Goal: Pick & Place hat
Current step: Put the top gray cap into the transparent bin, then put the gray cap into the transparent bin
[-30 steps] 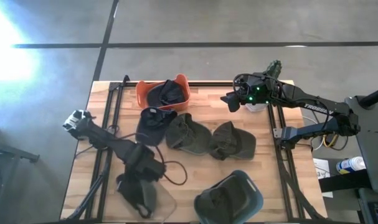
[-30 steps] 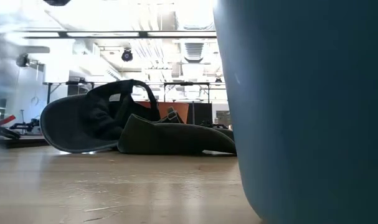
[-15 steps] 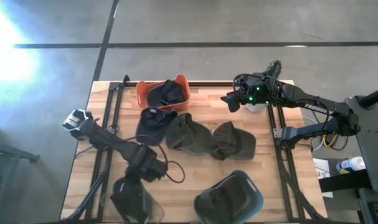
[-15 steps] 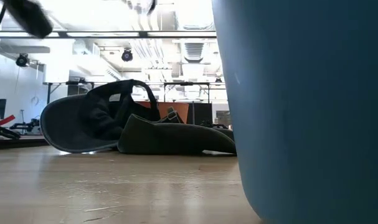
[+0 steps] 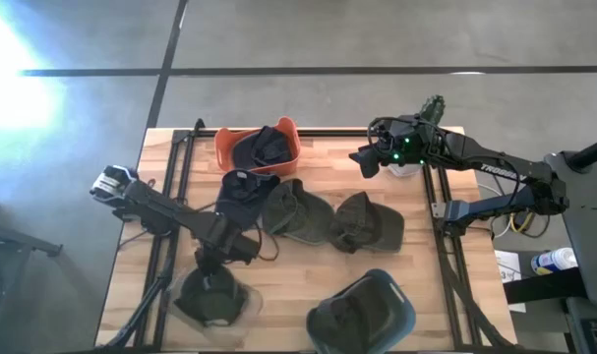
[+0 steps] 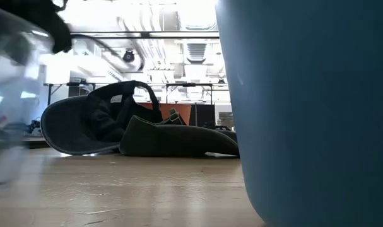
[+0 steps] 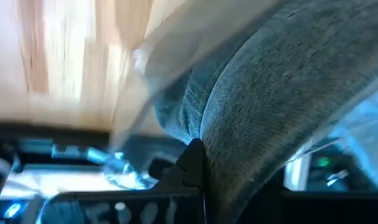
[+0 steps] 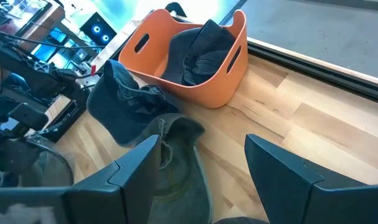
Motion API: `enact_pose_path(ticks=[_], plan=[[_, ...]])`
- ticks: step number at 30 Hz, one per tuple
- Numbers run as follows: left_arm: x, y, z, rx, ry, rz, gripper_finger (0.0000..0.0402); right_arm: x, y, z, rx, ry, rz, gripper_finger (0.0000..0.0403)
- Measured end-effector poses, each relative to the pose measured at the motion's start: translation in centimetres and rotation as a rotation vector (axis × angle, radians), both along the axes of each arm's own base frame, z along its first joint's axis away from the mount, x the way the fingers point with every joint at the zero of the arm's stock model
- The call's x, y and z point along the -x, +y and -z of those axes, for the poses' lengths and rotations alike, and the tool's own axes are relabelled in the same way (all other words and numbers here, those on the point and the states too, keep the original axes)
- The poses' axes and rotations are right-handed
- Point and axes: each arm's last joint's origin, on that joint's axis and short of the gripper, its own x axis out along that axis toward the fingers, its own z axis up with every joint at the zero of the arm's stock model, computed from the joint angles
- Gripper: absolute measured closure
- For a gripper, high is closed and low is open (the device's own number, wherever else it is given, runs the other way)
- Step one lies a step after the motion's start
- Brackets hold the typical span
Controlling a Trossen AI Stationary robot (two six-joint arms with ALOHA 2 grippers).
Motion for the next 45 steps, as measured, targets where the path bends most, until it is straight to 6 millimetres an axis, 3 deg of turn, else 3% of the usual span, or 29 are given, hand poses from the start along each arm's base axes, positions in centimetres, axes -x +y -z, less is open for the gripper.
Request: enact_pose_path(ticks=[7,17,23,29,35,40,45], plan=[[-0.2,0.7,-1.6,0.022,-0.151,-0.094,0.0379,0.0,0.0,0.0,0.000,0.001,0.000,0.0175],[-0.1,0.8,-1.6,-0.007,-0.082,-0.208,0.0266,0.1,0.0,0.1,-0.003,0.011,-0.005,0.0175],[-0.4,0.8,-4.9,-0.019,-0.157,-0.160,0.0223,0.3,0.4,0.9,-0.068,0.067,-0.078,0.0175],[-0.3,1.3,-9.6,-0.085,-0.267,-0.122,0.0218,-0.8,1.1,3.8,-0.151,0.123,-0.213,0.0175],[-0.8,1.7,-13.0,-0.171,-0.440,-0.182,0.0218,-4.4,1.6,7.5,-0.116,0.201,-0.326,0.0175],[-0.9,1.7,-14.5,-0.184,-0.504,-0.272,0.0218,-6.9,0.6,11.3,-0.134,0.345,-0.381,0.0175],[-1.4,1.3,-14.8,-0.154,-0.544,-0.328,0.0218,-9.0,-0.8,14.9,-0.232,0.406,-0.470,0.0175]])
